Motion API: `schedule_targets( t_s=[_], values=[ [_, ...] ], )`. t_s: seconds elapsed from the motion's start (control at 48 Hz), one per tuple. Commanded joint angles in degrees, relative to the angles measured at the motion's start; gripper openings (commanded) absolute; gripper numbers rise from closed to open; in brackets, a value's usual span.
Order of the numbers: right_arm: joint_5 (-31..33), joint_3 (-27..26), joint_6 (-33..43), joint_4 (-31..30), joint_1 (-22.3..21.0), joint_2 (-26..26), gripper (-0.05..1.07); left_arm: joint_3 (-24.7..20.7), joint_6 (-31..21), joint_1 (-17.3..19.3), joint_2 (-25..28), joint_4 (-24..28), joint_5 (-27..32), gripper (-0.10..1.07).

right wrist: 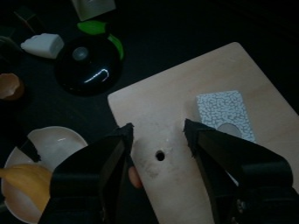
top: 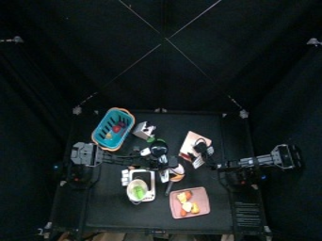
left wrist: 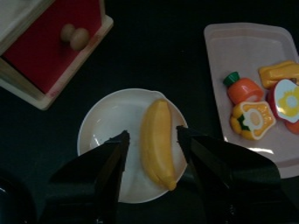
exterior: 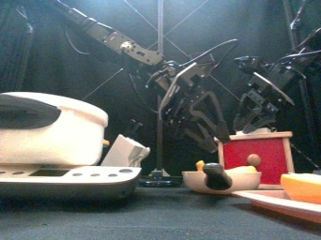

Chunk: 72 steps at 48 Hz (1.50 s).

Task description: Grab pot

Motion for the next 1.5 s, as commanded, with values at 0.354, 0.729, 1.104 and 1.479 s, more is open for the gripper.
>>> schedule_targets(
  t_s=[0.354,0.729,1.104,1.479],
  values=[
    [-0.2,-1.6,0.1,-0.5,0.1,-0.5,0.86,4.1,0.0,-2.4,-11.9,0.0,3.6,0.85],
    [-4.2,-6.5,0.1,-2.5,0.1,4.1,0.86,12.7,-0.1,-7.1,-22.2,1.7,13.9,0.85],
    [-16.0,-16.3,0.0,-3.3,1.6,13.2,0.86,27.2,-0.3,-7.7,-38.0,1.4,5.8,0.85],
    [-23.8,-26.8,-0.4,1.1,5.8,20.0,0.86,44.5,-0.2,4.1,-54.2,1.2,-13.2,0.84]
  ],
)
